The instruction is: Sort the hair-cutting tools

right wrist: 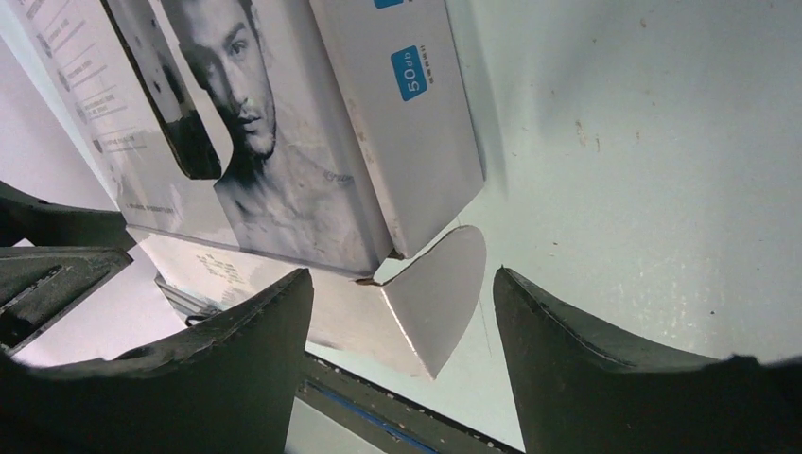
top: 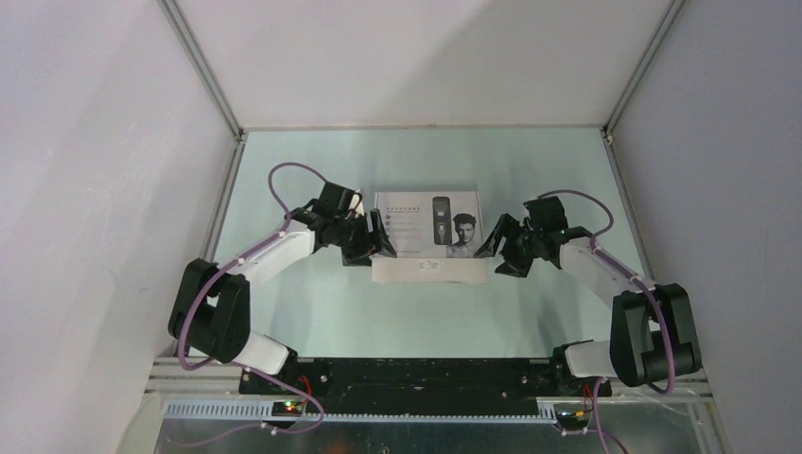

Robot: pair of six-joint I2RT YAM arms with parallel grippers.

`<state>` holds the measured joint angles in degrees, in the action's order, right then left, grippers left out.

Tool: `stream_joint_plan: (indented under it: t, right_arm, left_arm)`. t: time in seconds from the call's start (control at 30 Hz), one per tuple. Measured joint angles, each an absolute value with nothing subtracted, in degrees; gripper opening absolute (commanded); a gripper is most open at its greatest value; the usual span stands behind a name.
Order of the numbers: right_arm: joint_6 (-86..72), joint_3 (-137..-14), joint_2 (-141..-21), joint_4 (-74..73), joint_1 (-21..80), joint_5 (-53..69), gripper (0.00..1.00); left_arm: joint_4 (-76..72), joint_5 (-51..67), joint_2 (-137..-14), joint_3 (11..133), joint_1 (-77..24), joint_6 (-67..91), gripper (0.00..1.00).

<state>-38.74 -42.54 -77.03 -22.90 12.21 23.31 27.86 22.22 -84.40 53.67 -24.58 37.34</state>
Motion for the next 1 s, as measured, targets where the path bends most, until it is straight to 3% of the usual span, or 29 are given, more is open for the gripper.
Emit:
stream_joint_plan:
  t: [0.5,1.0]
  right_arm:
    - [-39.59,-42.41,-77.80,-20.95,14.59,28.27,0.61]
    - [-41.82,-42.19,-77.56,-20.14,14.52,31.14,0.58]
  left_arm:
    - [29.39,21.23,-83.66,53.67,-24.62,36.91,0.76]
    - [30.15,20.97,-82.72,53.67,-24.64,36.42,0.76]
